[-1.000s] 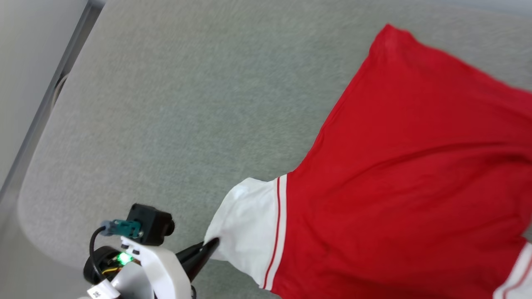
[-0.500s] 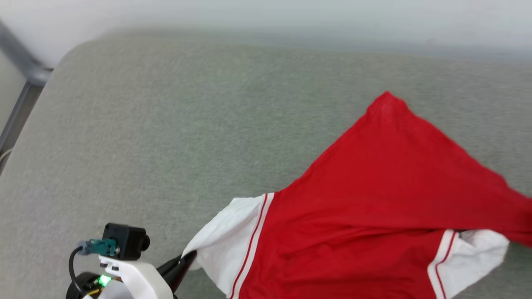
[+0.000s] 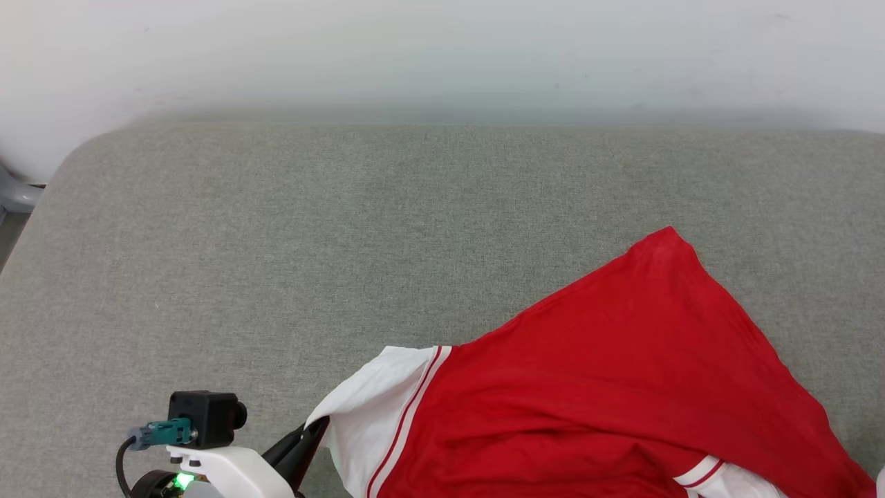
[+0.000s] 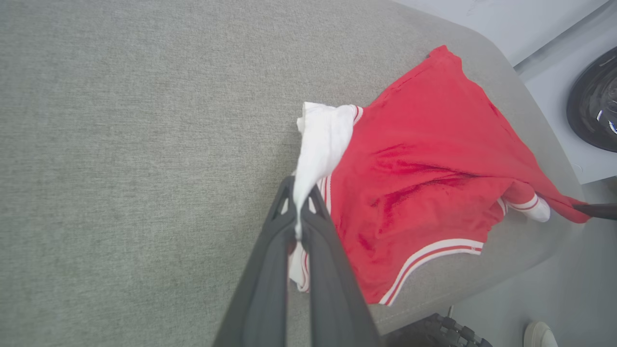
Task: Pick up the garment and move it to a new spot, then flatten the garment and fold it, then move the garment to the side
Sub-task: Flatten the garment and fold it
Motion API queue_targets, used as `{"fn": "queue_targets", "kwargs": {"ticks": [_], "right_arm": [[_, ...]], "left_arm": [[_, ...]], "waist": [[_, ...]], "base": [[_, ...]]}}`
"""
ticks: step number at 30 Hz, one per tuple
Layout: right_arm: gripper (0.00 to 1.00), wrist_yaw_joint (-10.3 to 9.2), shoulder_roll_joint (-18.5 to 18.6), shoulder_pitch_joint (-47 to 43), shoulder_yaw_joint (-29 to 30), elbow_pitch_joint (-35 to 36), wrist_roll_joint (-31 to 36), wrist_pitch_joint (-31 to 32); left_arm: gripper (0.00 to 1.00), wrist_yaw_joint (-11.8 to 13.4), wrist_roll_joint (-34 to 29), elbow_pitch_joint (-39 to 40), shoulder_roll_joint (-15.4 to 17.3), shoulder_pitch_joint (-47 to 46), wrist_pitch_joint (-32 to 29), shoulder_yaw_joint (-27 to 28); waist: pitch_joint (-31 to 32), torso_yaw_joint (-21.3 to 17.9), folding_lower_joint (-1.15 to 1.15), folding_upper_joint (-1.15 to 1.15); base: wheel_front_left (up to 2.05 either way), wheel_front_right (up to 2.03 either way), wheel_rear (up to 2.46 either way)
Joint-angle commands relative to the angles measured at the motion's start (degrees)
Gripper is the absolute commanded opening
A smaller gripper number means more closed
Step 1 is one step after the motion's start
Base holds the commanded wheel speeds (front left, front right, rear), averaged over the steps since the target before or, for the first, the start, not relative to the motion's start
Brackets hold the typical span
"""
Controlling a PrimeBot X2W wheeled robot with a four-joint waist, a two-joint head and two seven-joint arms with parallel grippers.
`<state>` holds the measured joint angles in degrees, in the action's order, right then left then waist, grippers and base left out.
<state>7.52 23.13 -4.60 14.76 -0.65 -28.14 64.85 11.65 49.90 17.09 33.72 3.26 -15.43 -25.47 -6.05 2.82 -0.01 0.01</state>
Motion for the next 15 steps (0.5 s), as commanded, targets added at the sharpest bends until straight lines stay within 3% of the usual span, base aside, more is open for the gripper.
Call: {"fn": "queue_targets", "kwargs": {"ticks": [1, 2, 3, 15], "right_arm": [[0.0, -0.06, -0.5, -1.0, 0.2, 0.6, 0.4, 0.1], [0.36, -0.06, -0.5, -1.0, 0.0, 0.9, 0.3, -0.1], [1.0, -0.06, -0.4, -0.8, 0.0, 1.1, 0.2, -0.2], [1.0, -0.06, 3.6, 8.8, -2.1, 7.7, -5.2, 1.1]], "left_arm": [[0.0, -0.1, -0.4, -0.4, -0.3, -0.3, 0.4, -0.3], [0.0, -0.3, -0.3, -0.6, -0.4, -0.3, 0.5, -0.4], [0.0, -0.4, -0.4, -0.6, -0.5, -0.4, 0.5, -0.5], [0.0, -0.1, -1.5, 2.2, 0.1, -1.3, -0.9, -1.9]], "waist": [[0.4, 0.0, 0.01, -0.01], [0.5, 0.1, 0.01, -0.01], [0.5, 0.1, 0.01, -0.01], [-1.7, 3.3, 0.01, -0.01]], "base": [[0.0, 0.0, 0.0], [0.0, 0.0, 0.0], [0.0, 0.0, 0.0], [0.0, 0.0, 0.0]]}}
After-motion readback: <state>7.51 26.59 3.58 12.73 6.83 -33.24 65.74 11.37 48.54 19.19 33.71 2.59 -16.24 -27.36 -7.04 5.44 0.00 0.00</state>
